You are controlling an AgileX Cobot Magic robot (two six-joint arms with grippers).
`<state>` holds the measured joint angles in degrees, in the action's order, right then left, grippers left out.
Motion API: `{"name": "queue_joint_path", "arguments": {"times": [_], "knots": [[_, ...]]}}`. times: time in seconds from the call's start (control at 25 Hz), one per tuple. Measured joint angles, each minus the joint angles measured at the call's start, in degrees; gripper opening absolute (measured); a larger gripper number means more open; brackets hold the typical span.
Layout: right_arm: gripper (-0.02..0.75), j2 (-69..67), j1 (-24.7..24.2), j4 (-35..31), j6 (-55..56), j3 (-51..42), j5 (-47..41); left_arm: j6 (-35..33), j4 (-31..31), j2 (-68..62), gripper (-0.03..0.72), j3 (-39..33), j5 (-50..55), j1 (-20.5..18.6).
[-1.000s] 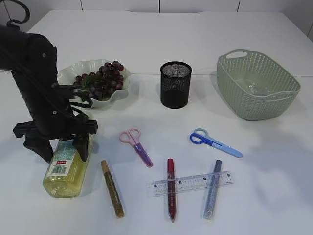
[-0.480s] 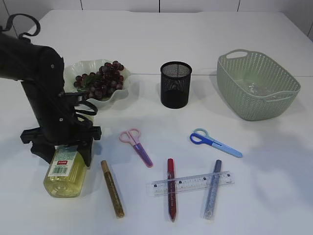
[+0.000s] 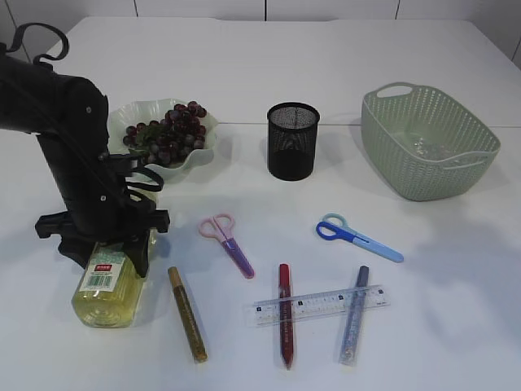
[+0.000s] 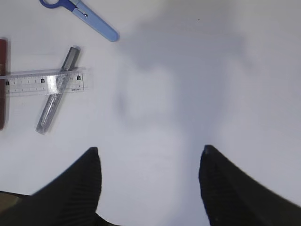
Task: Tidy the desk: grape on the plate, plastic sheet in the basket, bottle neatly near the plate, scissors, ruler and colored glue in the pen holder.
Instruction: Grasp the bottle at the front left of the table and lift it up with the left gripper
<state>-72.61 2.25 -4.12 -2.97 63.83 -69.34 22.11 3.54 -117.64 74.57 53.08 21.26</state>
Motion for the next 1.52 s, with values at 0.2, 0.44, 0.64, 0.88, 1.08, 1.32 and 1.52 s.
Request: {"name": "queue_joint_path", "arguments": {"times": [0.2, 0.44, 0.64, 0.88, 1.08, 1.32, 1.52], "knots": [[0.512, 0.0, 0.0, 0.0, 0.0, 0.0, 0.0, 0.0, -1.2, 0.0, 0.435, 0.0, 0.0, 0.1], [0.512, 0.0, 0.0, 0.0, 0.0, 0.0, 0.0, -0.1, -2.4, 0.0, 0.435, 0.0, 0.3, 0.1], [0.512, 0.0, 0.0, -0.1, 0.0, 0.0, 0.0, -5.3, -7.7, 0.8, 0.435, -0.3, 2.8, 0.5], [0.512, 0.0, 0.0, -0.6, 0.0, 0.0, 0.0, -7.7, -9.2, 8.4, 0.435, -7.6, -1.0, 0.9], [0.511, 0.0, 0.0, -1.0, 0.0, 0.0, 0.0, -8.2, -10.3, 17.6, 0.435, -19.2, -8.2, 1.0], [0.512, 0.0, 0.0, -1.2, 0.0, 0.0, 0.0, -8.2, -11.4, 30.5, 0.434, -28.6, -21.6, 1.0], [0.511, 0.0, 0.0, -2.0, 0.0, 0.0, -0.2, -8.2, -11.9, 39.7, 0.434, -35.5, -33.3, 1.0]]}}
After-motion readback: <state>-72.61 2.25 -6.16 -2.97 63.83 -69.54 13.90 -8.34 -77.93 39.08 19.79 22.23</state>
